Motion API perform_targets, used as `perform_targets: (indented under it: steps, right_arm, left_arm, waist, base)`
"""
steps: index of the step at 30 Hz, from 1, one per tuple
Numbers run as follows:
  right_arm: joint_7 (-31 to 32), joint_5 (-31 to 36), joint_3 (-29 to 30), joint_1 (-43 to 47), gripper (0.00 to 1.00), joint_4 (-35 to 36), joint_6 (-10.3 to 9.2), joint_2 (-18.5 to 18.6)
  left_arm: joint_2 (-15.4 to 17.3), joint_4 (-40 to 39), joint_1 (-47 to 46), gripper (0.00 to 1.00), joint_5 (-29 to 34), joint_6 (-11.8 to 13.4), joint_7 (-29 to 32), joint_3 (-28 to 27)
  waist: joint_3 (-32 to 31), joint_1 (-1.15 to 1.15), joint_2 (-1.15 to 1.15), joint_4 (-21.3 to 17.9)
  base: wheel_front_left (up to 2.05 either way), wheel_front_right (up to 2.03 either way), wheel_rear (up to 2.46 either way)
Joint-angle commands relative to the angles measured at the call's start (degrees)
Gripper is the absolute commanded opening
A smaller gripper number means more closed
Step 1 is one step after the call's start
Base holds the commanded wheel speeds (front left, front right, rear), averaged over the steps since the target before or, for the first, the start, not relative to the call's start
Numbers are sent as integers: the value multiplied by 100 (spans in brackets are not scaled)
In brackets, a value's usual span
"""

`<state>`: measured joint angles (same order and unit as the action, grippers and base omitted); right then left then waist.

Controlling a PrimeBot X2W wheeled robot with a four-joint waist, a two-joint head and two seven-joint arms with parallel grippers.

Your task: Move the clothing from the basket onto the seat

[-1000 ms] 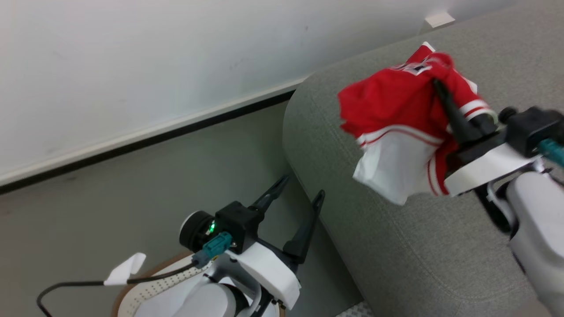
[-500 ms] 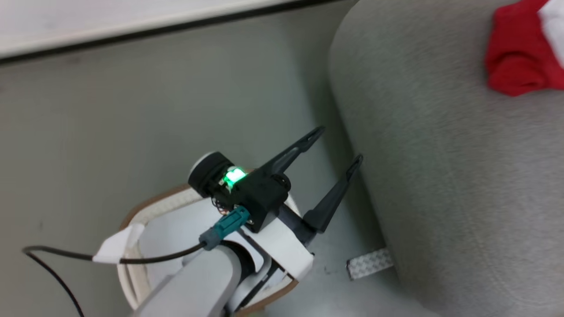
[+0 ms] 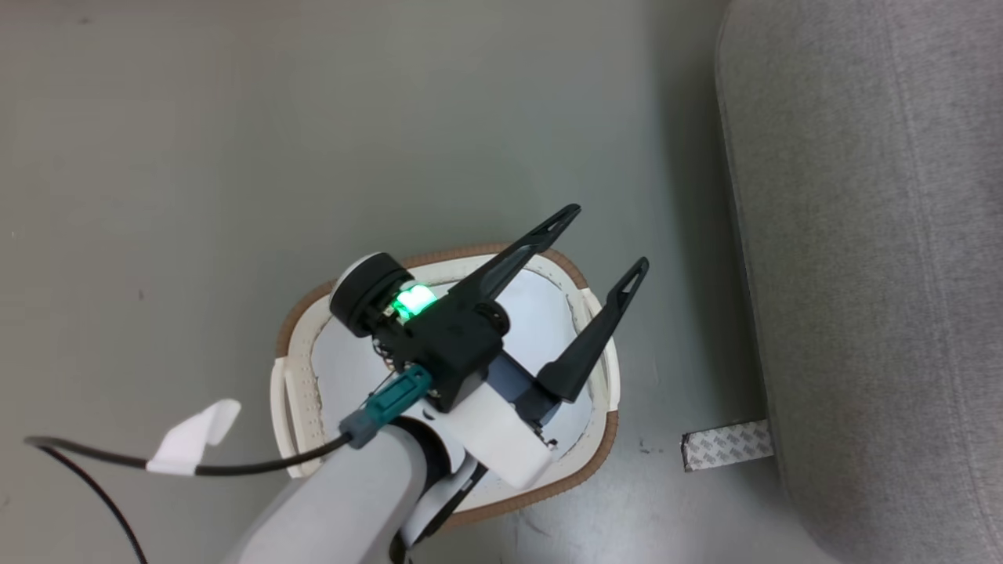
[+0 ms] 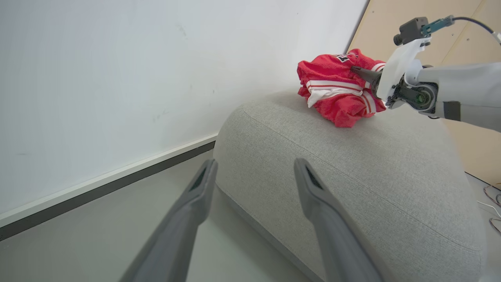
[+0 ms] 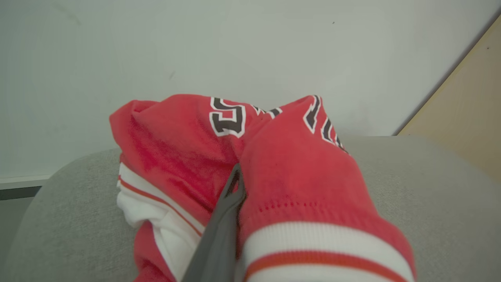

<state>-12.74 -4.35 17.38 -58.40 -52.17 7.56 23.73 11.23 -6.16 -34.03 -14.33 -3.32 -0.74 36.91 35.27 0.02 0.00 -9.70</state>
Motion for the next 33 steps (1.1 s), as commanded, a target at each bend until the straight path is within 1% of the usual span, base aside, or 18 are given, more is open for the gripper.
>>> perform_targets:
  steps: [1, 5, 9, 12, 15, 20, 23, 27, 30, 33]
  right_arm:
    - [-45, 82, 66, 83, 100, -44, -15, 51]
    - [-177, 255, 170, 363, 100, -157, -15, -312]
    - [-234, 322, 106, 785, 100, 60, -15, -605]
    - [-240, 349, 0, 1276, 100, 580, -15, -861]
    - [-242, 318, -140, 1868, 100, 1243, -14, -1056]
    - [-232, 221, -514, 2952, 100, 2377, -14, -1410]
    - [-232, 126, -780, 3536, 100, 2877, -15, -1563]
    - [-233, 93, -1209, 4207, 100, 3300, -15, -1705]
    - [-233, 21, -1577, 4572, 100, 3507, -15, -1781]
    - [-233, 18, -1796, 4872, 100, 3646, -15, -1835]
  left_arm:
    - [24, 3, 50, 100, -17, 22, -42, -28]
    - [135, 73, 234, 100, -94, 117, -173, -144]
    - [263, 143, 459, 100, -203, 233, -311, -317]
    - [360, 198, 694, 100, -299, 361, -451, -465]
    - [369, 254, 966, 100, -376, 518, -631, -616]
    - [405, 460, 1479, 100, -535, 789, -911, -824]
    - [373, 559, 1824, 100, -682, 955, -1047, -975]
    - [349, 749, 2319, 100, -836, 1176, -1231, -1197]
    - [376, 928, 2652, 100, -900, 1344, -1331, -1376]
    - [352, 1076, 2944, 100, -943, 1471, -1403, -1575]
  waist:
    - [-84, -2, 0, -32]
    - [-340, -2, 0, -146]
    - [-692, -2, 0, -254]
    - [-1022, -2, 0, -311]
    - [-1388, -2, 0, -300]
    - [-2020, -2, 0, -176]
    - [-2378, -2, 0, -83]
    - [-2828, -2, 0, 17]
    - [-3083, -2, 0, 50]
    - [-3328, -2, 0, 61]
  base:
    - [0, 0, 0]
    - [0, 0, 0]
    - [0, 0, 0]
    - [0, 0, 0]
    - [0, 0, 0]
    - [0, 0, 0]
    - [0, 0, 0]
    - [0, 0, 0]
    - [0, 0, 0]
    - [0, 0, 0]
